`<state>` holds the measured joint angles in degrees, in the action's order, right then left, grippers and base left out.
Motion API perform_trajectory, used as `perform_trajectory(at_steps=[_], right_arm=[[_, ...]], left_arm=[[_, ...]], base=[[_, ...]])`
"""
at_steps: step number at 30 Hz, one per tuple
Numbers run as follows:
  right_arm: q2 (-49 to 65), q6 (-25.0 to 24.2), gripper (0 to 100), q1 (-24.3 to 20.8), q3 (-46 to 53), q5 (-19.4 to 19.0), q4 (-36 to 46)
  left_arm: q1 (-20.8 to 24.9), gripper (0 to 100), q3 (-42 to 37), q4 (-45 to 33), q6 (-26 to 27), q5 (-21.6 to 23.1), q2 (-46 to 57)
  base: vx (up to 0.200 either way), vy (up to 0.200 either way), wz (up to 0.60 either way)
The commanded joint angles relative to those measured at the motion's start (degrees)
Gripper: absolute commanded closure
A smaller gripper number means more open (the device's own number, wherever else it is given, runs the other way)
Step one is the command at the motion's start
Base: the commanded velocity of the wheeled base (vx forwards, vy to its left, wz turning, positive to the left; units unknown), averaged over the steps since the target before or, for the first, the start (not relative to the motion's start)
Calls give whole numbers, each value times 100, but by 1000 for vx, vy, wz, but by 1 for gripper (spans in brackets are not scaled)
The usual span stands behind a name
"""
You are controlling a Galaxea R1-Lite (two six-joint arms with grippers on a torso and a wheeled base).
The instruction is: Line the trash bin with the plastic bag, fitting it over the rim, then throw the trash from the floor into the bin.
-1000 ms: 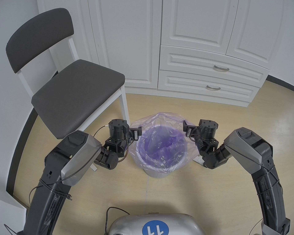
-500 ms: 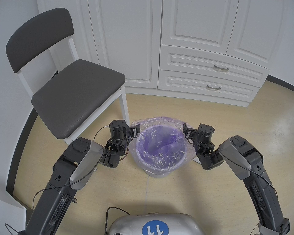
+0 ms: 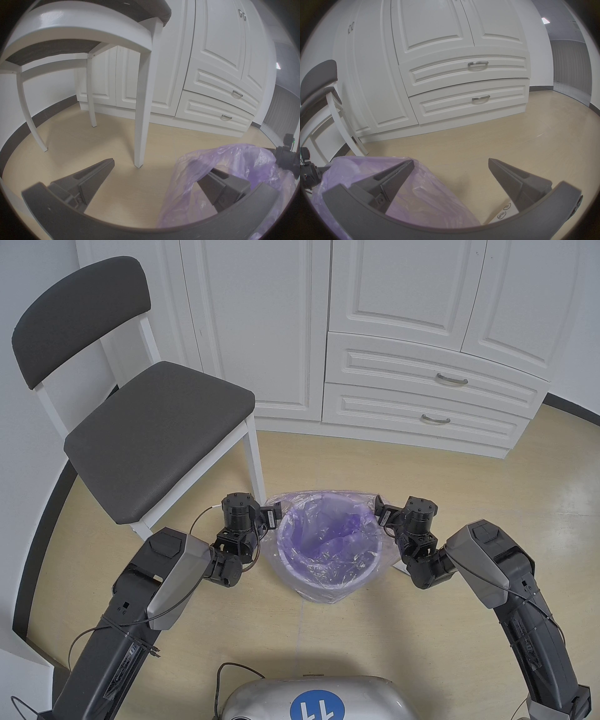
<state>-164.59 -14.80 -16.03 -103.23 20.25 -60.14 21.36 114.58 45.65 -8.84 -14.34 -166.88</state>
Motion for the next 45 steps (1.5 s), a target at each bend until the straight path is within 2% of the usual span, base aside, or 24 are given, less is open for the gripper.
perform_trajectory(at_steps=[1,16,20,24,35,39,43,45], right_arm=[[-30,3,0,12,-4,-3,90],[-39,-102,0,65,-13,-12,239],[-47,-102,0,74,-13,-21,239],[-56,-111,0,65,-13,-21,239],[146,-146,0,65,22,5,204],[1104,-102,0,91,875,32,178],[1939,3,0,100,1806,-65,283],[2027,56,0,109,1912,-74,327]], left_arm=[[9,0,1,-48,-4,1,-82],[-53,0,1,-355,-74,-8,-82],[-53,0,1,-681,-101,-8,-126],[-53,0,1,-918,-259,1,-222],[-106,0,1,-777,-707,1,147],[-79,0,-726,-725,-892,-157,797],[-9,0,-1904,-320,-874,-157,1368],[-9,0,-2080,-224,-865,-157,1430]], base=[[0,0,0],[0,0,0],[0,0,0],[0,0,0],[0,0,0],[0,0,0],[0,0,0],[0,0,0]])
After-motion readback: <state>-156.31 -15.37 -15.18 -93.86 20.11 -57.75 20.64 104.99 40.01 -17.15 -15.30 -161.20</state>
